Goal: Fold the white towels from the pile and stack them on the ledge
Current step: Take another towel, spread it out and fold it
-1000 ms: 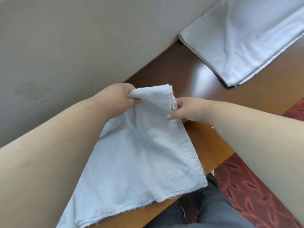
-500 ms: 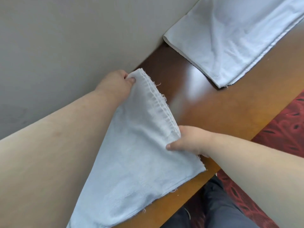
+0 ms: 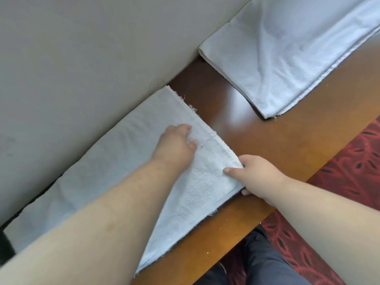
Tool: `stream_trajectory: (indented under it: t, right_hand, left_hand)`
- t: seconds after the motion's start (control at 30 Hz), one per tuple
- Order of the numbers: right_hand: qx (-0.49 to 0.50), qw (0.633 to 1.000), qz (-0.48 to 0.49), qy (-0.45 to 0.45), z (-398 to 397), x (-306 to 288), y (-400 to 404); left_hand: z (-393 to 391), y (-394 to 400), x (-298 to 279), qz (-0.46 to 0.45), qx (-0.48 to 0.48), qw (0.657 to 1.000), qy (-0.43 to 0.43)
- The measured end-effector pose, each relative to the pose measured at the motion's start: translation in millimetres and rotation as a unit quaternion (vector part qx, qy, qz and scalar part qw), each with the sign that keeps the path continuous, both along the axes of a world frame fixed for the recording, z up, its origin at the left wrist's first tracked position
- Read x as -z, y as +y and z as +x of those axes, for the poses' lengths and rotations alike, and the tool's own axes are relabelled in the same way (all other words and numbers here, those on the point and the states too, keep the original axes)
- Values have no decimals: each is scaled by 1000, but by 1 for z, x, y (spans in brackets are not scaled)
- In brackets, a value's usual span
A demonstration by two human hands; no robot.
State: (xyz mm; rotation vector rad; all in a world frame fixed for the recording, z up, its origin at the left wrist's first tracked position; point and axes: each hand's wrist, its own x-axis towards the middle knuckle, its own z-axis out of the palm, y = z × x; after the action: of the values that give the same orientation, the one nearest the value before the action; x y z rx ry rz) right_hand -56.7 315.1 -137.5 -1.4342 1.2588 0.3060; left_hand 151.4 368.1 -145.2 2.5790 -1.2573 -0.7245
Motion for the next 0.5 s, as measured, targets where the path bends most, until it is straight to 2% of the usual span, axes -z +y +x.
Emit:
stream_trajectory:
  t: [0.17,0.27,0.33,0.4,0.5]
  right_hand:
    - [-21,995,-102,6,-11,8,6]
    - [-118,977,-159,85,-14,8,2]
    - [-187,951,-205,138,-10,2,-2]
    - [-257,910,-283,158,1,-9,-5]
    - [-356,845,-383,113,33,-29,-3]
  left_hand:
    - [-30,6,4,14,34,999,-27]
    - [-40,25,-3,38,81,996,6]
    - [-45,48,-8,55,101,993,31]
    - [-46,74,-15,75,86,993,28]
    - [-36,117,-28,115,14,993,16]
